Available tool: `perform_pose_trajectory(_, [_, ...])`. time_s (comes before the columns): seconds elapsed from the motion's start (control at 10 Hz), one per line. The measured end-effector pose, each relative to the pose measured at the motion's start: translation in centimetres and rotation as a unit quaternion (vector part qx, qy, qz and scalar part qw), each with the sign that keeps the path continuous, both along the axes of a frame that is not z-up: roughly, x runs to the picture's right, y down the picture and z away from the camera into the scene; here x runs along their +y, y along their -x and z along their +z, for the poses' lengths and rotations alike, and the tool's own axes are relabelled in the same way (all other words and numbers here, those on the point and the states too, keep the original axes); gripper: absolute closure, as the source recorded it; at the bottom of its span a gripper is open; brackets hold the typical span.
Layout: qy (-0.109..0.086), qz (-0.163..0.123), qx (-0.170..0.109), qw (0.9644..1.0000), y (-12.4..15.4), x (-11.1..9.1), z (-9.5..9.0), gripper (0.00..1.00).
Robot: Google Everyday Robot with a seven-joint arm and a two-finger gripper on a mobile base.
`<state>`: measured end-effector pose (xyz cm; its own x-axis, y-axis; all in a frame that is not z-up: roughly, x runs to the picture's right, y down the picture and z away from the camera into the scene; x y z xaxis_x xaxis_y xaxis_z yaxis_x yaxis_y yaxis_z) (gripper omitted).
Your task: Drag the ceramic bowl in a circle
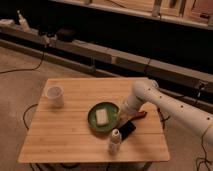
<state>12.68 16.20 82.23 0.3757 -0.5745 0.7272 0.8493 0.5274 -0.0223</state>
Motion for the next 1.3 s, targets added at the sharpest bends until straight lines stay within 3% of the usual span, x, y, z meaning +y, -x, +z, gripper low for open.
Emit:
perform_pose_trajectory(0.3, [-0.014, 0.021, 0.069, 0.9973, -3.3, -4.2, 2.3, 0.88])
perform_pose_trajectory(0.5, [-0.013, 0.02, 0.08, 0.9965, -2.0, -6.7, 4.5, 0.88])
perform_pose_trajectory(0.8, [-0.009, 0.006, 0.052, 0.9986, 3.6, -9.3, 7.1, 0.88])
perform_pose_trajectory(1.0, [-0.008, -0.02, 0.022, 0.9995, 7.8, -9.7, 7.6, 0.88])
perform_pose_trajectory(1.2, [-0.011, -0.076, -0.023, 0.9968, 13.5, -8.6, 7.2, 0.88])
perform_pose_trajectory(1.3, [-0.012, -0.111, -0.054, 0.9923, 16.8, -7.4, 6.4, 0.88])
